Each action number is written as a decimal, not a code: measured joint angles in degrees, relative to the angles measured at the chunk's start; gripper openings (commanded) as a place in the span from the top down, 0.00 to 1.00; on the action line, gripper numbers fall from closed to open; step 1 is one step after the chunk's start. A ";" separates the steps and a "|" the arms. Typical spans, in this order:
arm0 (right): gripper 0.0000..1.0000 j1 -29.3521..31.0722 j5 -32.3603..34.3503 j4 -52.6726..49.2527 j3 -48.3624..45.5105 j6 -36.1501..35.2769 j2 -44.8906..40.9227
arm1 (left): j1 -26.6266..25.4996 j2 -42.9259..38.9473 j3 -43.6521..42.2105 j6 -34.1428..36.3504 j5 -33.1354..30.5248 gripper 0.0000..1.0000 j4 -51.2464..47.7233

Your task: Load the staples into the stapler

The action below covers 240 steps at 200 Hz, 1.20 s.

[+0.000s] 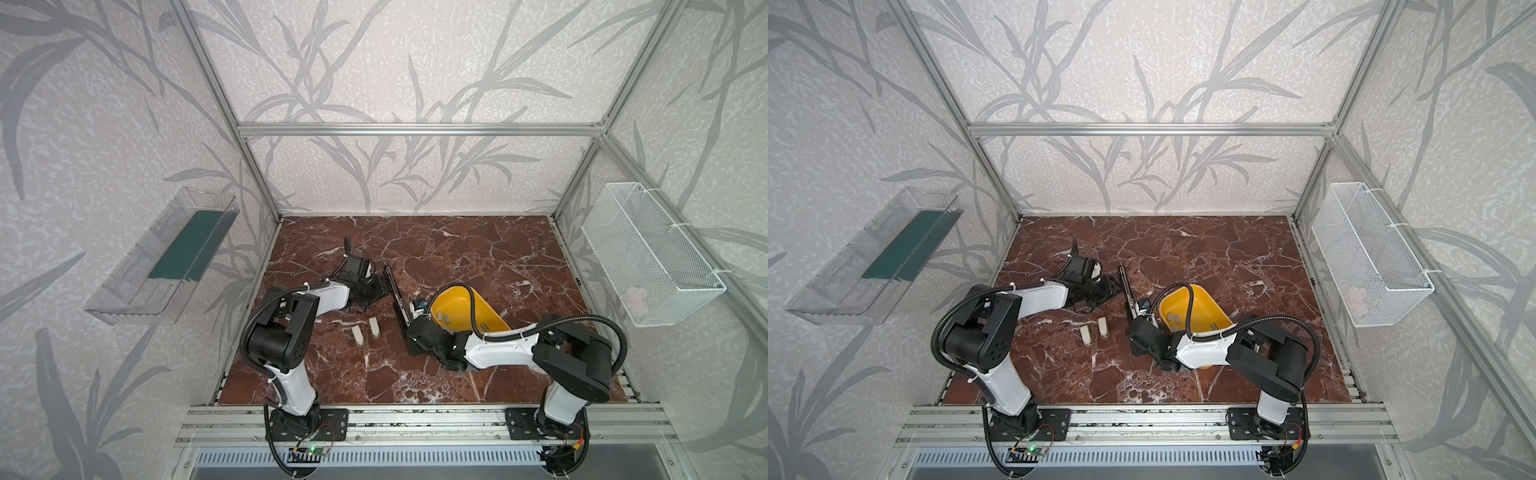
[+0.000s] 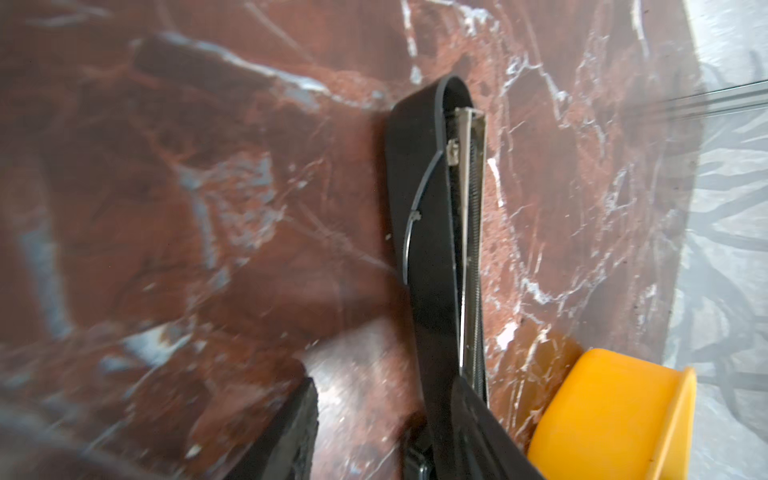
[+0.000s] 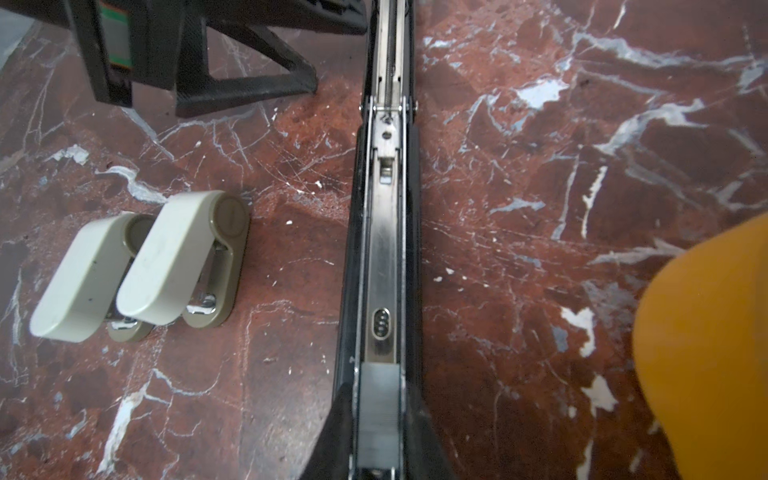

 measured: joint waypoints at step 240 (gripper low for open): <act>1.00 2.38 -1.88 4.76 -0.76 -4.28 1.42 | 4.76 4.66 -4.68 -5.33 14.88 0.47 18.99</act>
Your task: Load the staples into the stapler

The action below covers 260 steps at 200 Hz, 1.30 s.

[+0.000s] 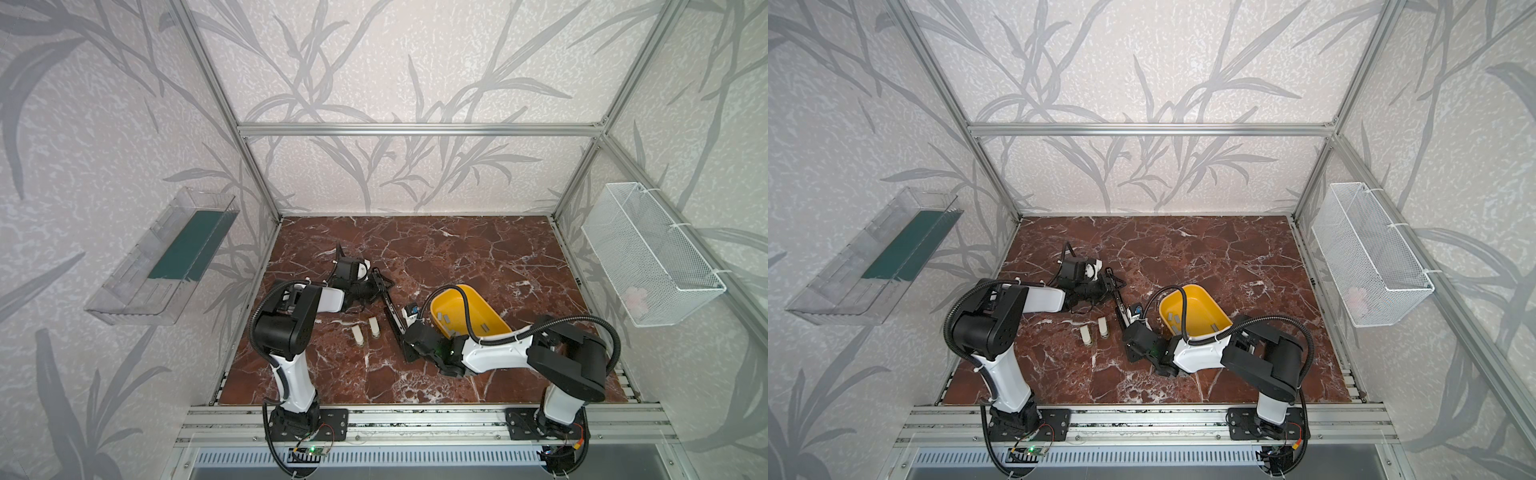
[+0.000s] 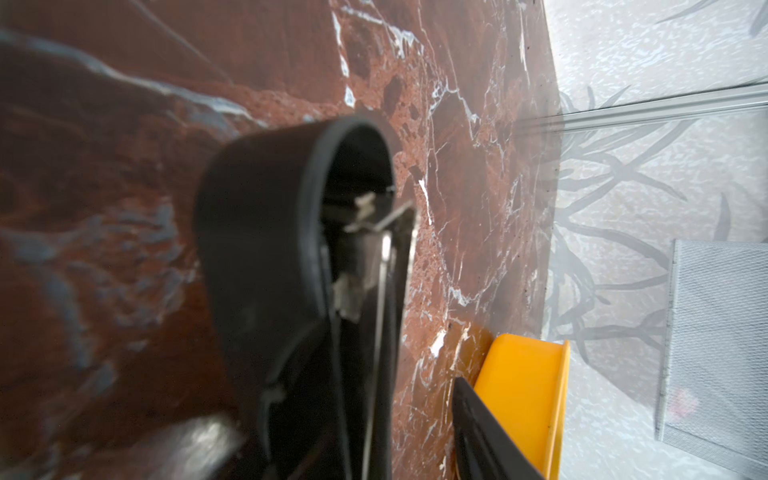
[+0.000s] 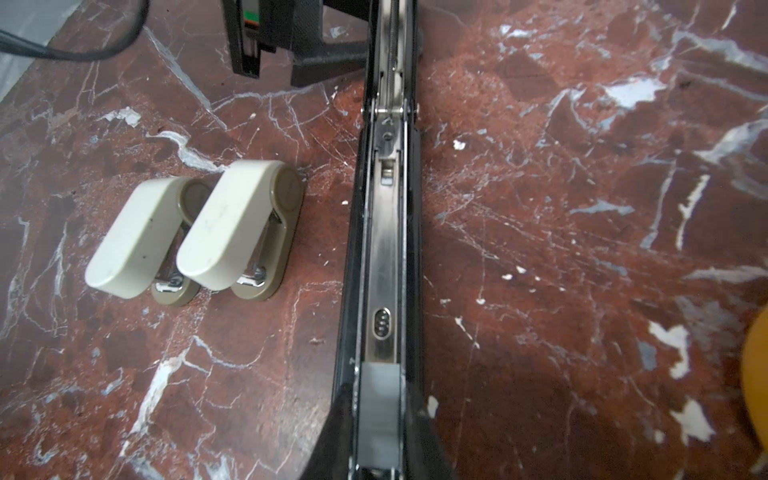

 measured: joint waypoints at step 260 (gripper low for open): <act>1.00 4.15 3.85 7.28 -3.80 -3.98 -0.13 | -5.42 -20.41 -11.06 14.93 -8.39 0.49 10.34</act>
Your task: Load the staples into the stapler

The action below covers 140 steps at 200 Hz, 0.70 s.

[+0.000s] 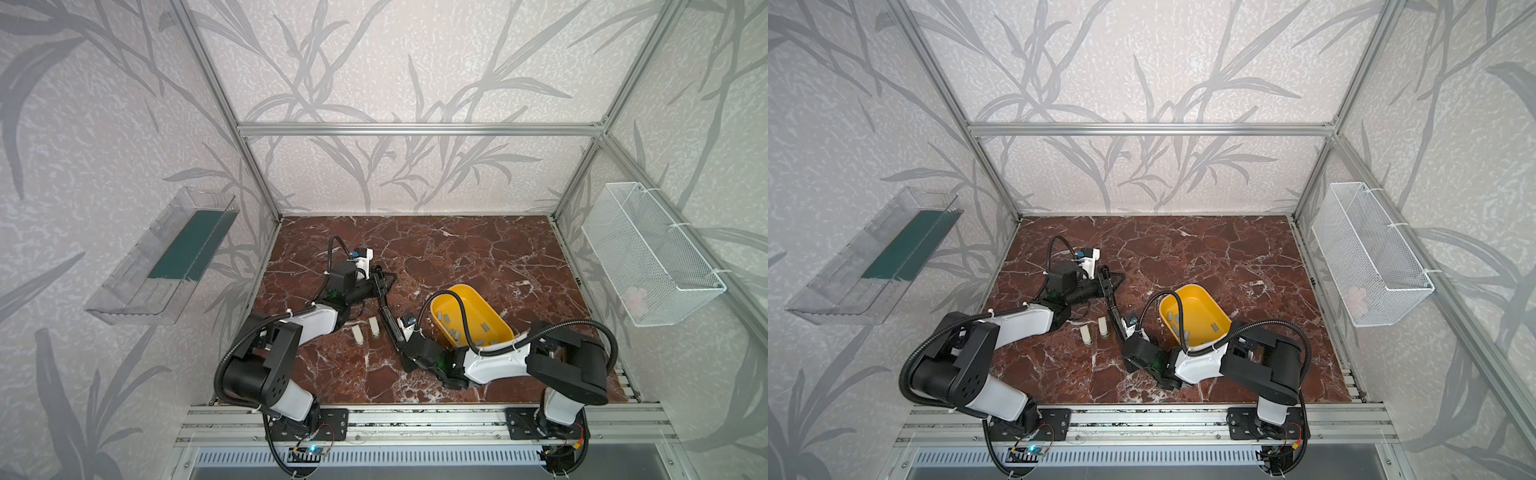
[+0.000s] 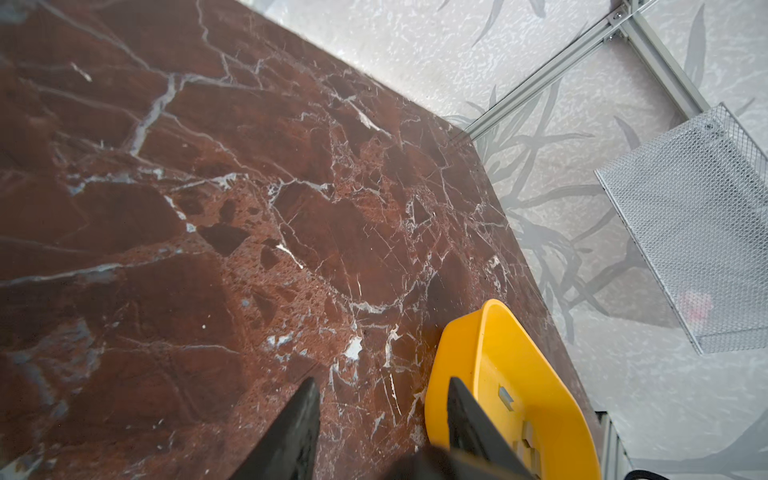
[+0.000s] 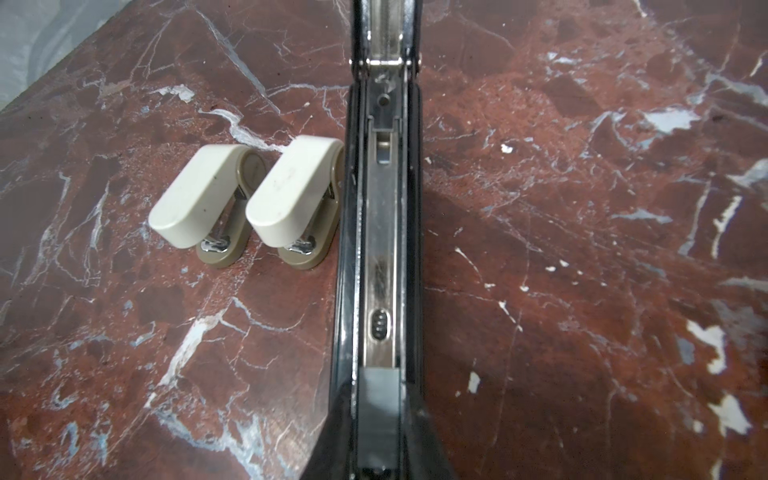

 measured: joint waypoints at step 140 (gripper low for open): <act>1.00 0.00 -0.20 -0.72 -0.48 0.96 0.02 | -1.84 3.02 -1.22 1.31 1.62 0.37 6.86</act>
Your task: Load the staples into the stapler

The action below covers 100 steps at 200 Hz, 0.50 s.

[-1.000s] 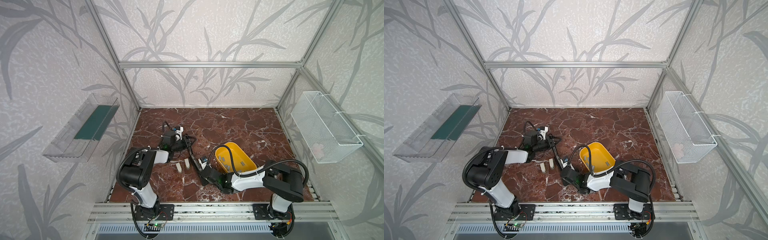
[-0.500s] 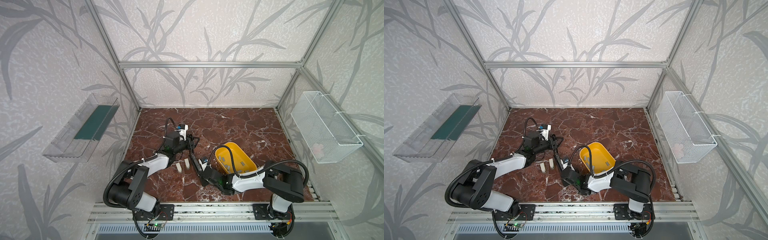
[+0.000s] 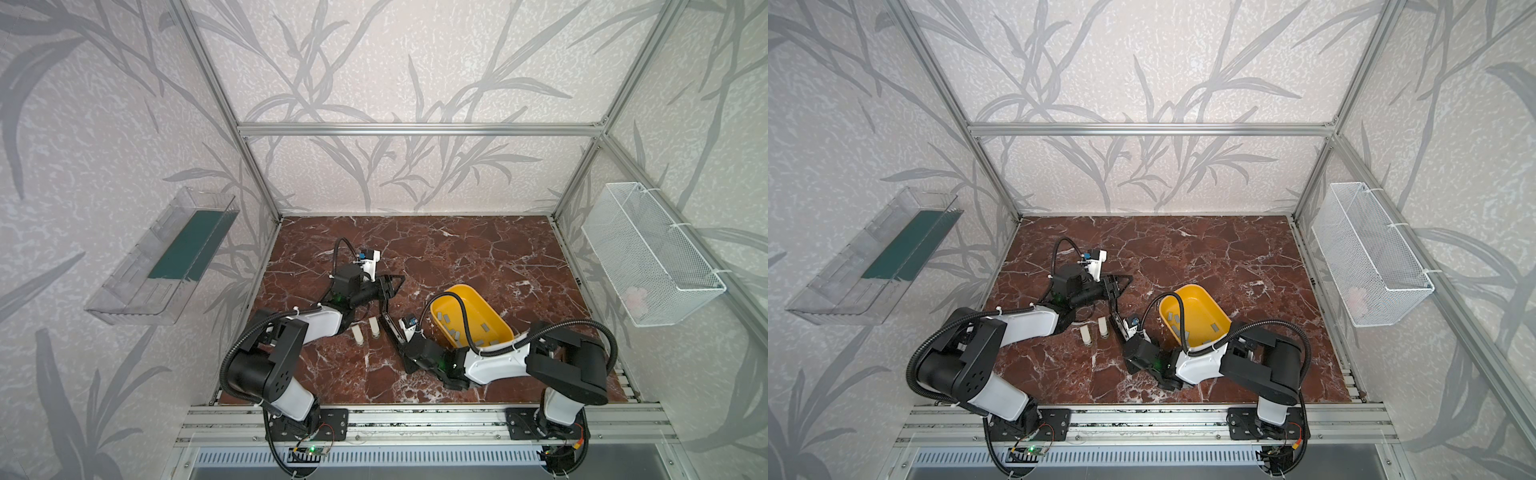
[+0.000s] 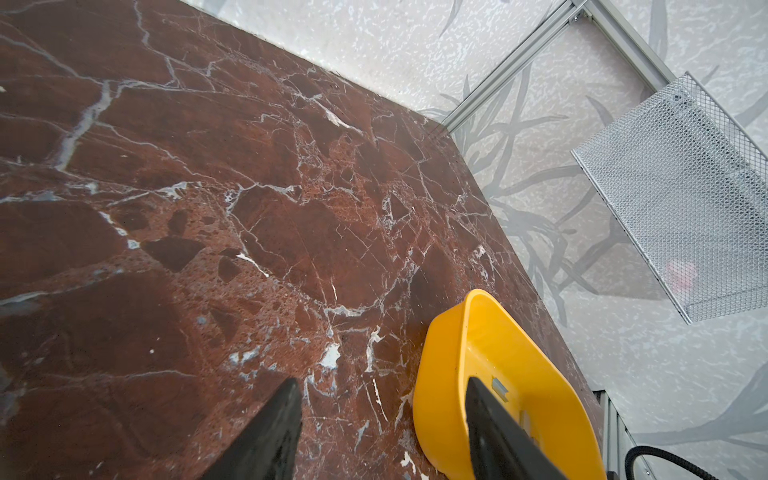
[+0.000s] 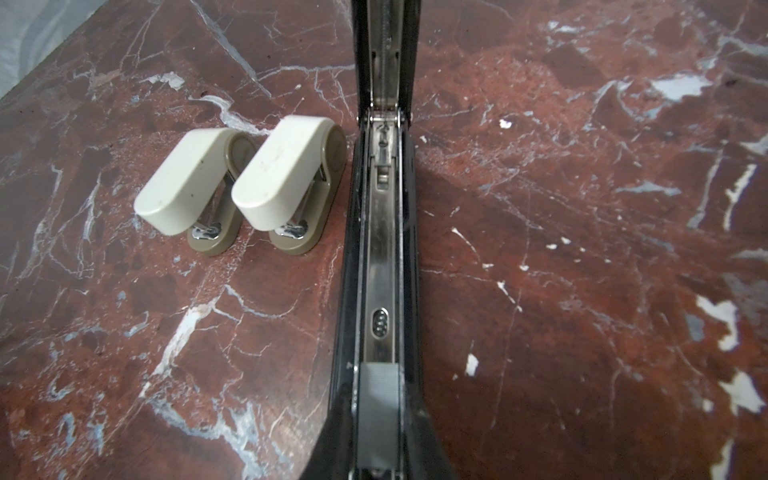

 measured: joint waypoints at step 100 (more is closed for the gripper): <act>1.00 -2.23 1.18 1.68 -2.71 0.35 -1.44 | -6.97 -6.36 -0.72 10.05 -5.92 0.41 -7.93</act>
